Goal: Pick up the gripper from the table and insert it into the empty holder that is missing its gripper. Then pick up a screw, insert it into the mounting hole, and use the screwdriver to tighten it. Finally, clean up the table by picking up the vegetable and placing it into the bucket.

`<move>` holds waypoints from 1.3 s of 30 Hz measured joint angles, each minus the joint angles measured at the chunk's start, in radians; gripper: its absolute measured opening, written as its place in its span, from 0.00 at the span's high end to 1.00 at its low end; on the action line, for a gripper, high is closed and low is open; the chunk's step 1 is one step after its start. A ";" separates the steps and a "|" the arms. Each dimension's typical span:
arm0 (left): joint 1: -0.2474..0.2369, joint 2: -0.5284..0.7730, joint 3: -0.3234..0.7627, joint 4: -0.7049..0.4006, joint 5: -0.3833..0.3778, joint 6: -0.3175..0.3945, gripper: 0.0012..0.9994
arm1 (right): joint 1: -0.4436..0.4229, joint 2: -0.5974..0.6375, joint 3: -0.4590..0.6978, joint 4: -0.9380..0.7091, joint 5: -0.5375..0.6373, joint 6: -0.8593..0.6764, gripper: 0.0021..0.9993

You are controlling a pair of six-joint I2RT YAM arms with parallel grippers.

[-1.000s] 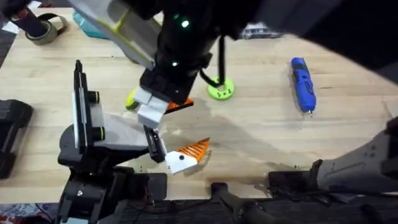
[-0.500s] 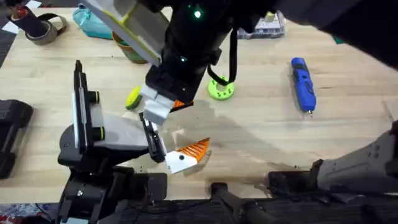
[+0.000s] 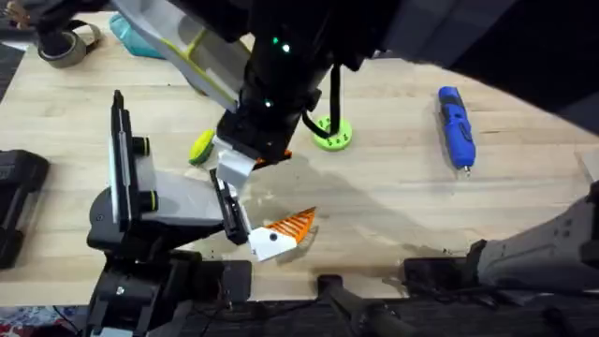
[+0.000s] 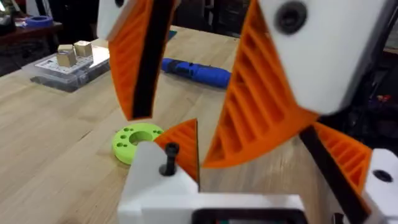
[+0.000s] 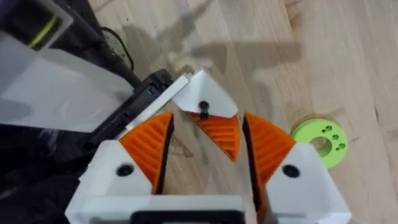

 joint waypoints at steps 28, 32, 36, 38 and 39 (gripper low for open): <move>0.000 0.000 0.000 0.000 0.000 0.000 0.01 | -0.007 0.014 -0.011 0.024 -0.007 0.010 0.62; 0.000 0.000 0.000 0.000 0.000 0.000 0.01 | -0.007 0.014 -0.011 0.024 -0.013 0.010 0.68; 0.000 0.000 0.000 0.000 0.000 0.000 0.01 | -0.007 0.014 -0.011 0.024 -0.014 0.010 0.71; 0.000 0.000 0.000 0.000 0.000 0.000 0.01 | -0.007 0.014 -0.011 0.024 -0.014 0.010 0.72; 0.000 0.000 0.000 0.000 0.000 0.000 0.01 | -0.007 0.014 -0.011 0.024 -0.014 0.010 0.72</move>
